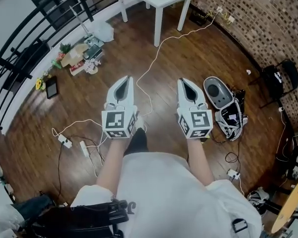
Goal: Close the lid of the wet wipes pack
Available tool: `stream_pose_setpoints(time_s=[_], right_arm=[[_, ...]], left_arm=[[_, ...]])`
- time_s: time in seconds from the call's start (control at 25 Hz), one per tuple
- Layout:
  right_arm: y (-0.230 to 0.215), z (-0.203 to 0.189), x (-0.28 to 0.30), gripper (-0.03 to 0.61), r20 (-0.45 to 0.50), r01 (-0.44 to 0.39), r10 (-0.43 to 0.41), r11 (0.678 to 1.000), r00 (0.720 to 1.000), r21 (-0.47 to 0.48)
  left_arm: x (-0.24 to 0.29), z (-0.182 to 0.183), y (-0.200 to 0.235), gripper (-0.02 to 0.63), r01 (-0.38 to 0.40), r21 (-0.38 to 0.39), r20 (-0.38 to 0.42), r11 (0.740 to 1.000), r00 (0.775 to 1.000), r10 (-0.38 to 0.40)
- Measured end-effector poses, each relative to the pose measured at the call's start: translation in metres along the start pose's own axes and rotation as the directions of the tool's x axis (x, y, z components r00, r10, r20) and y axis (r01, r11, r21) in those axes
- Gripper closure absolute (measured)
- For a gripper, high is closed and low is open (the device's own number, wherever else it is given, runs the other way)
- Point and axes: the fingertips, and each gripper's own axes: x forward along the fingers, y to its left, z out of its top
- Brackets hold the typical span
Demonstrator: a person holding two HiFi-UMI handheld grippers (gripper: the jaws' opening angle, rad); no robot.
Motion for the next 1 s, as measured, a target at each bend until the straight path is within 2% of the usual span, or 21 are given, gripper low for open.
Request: stream_pose_setpoints(time_s=[0.32, 0.56, 0.72, 1.0], right_arm=[[-0.008, 0.034, 0.149, 0.588, 0.014, -0.004, 0.004, 1.000, 1.000, -0.024], [-0.009, 0.045, 0.229, 0.588, 0.028, 0.022, -0.021, 0.999, 0.999, -0.023], [-0.018, 0.047, 0.254, 0.588, 0.021, 0.034, -0.034, 0.999, 0.999, -0.033], [-0.076, 0.040, 0.322, 0.588, 0.011, 0.051, -0.051, 0.999, 0.999, -0.014]], left_arm=[[0.118, 0.013, 0.089, 0.598, 0.028, -0.007, -0.018, 1.000, 0.999, -0.028], [0.183, 0.026, 0.135, 0.598, 0.090, 0.018, -0.006, 0.996, 0.996, -0.090], [0.215, 0.026, 0.147, 0.598, 0.112, 0.006, -0.014, 0.994, 0.994, -0.112], [0.301, 0.022, 0.158, 0.598, 0.132, 0.014, -0.016, 0.991, 0.991, -0.132]])
